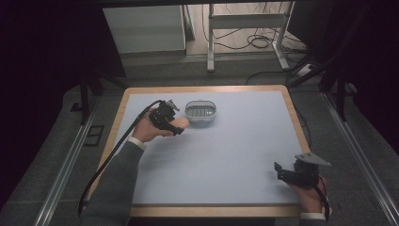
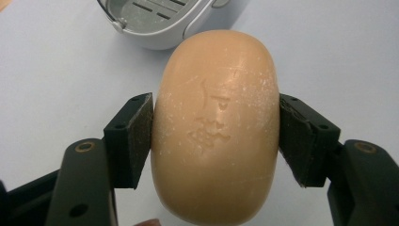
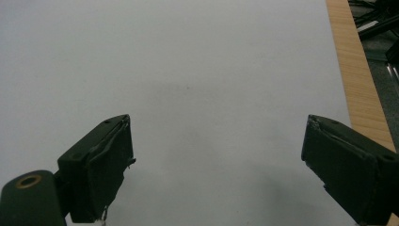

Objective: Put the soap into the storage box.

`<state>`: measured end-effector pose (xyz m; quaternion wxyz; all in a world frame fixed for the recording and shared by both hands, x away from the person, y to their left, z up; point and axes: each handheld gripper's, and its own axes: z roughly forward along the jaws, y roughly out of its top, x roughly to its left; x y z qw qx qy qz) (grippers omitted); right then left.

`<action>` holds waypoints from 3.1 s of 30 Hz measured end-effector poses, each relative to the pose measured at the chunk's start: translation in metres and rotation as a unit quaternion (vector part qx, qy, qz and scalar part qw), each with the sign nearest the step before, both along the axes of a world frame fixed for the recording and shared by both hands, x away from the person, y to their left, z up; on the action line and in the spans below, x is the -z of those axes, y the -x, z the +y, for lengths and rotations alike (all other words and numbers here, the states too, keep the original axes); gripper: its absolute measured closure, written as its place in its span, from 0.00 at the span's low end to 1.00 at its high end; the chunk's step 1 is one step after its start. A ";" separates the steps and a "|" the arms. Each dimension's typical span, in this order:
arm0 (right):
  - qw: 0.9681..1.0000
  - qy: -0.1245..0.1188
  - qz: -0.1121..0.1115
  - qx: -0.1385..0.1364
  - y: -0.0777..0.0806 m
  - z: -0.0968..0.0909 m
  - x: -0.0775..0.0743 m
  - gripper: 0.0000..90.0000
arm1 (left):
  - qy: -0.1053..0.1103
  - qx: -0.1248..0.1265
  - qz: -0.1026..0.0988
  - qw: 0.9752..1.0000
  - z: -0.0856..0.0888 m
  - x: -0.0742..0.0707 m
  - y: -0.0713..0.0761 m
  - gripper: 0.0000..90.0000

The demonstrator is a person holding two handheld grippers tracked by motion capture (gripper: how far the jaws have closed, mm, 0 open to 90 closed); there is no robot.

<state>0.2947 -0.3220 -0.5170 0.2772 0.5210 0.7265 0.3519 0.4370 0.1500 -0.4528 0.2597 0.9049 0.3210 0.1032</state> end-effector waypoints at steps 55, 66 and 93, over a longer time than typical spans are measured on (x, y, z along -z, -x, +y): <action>1.000 0.000 0.001 0.006 -0.001 -0.005 0.001 0.10 | -0.021 0.030 0.011 0.999 -0.046 -0.008 -0.064 0.37; 1.000 -0.001 0.002 0.010 -0.001 -0.008 0.001 0.10 | -0.027 0.044 0.014 0.999 -0.061 -0.010 -0.080 0.37; 1.000 -0.001 0.002 0.012 -0.002 -0.010 0.001 0.10 | -0.031 0.051 0.029 0.998 -0.079 0.003 -0.105 0.35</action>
